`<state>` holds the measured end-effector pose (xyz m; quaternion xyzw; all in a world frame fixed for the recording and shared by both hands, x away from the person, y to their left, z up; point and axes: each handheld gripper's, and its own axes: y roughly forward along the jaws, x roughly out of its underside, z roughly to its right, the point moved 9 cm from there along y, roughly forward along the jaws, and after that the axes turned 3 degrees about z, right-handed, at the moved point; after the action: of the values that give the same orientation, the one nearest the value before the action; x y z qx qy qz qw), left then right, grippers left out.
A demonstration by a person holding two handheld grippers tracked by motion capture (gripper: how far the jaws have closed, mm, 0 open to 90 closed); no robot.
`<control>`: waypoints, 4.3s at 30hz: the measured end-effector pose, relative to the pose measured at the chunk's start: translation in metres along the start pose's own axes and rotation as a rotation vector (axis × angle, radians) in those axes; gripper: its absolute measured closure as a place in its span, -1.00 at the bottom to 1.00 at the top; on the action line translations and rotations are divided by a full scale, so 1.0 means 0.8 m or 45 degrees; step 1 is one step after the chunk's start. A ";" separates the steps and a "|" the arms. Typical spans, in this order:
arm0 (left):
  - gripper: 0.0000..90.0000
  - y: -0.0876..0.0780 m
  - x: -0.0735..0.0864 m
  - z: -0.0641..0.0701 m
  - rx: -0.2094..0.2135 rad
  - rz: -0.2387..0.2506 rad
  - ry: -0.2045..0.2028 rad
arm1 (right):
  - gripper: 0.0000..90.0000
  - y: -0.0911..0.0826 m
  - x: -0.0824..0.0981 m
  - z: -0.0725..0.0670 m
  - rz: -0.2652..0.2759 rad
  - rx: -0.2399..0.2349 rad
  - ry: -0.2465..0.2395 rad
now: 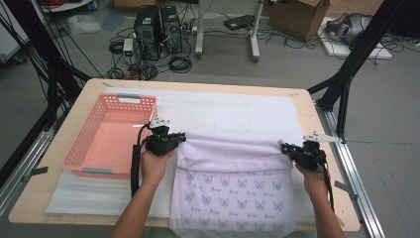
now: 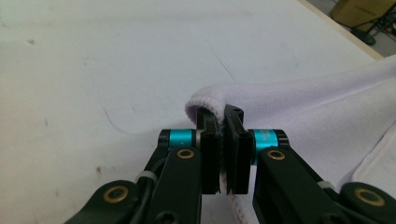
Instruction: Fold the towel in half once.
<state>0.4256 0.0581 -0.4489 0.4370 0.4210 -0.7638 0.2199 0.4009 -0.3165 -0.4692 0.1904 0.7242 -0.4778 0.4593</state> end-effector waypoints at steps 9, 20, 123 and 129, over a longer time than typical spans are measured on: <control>0.90 0.034 -0.030 -0.031 -0.044 0.034 -0.061 | 0.91 0.044 -0.044 0.026 0.002 0.064 -0.031; 0.86 0.063 -0.037 -0.047 -0.071 -0.006 -0.029 | 0.86 0.075 -0.052 0.046 0.001 0.087 0.050; 0.90 -0.135 0.135 0.088 0.334 0.061 0.100 | 0.91 -0.114 0.105 -0.088 -0.029 -0.153 -0.112; 0.90 -0.148 0.141 0.095 0.350 0.059 0.113 | 0.91 -0.126 0.109 -0.095 -0.032 -0.161 -0.123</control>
<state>0.2463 0.0632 -0.4718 0.5059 0.3115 -0.7889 0.1568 0.2478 -0.3123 -0.4818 0.1287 0.7323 -0.4456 0.4987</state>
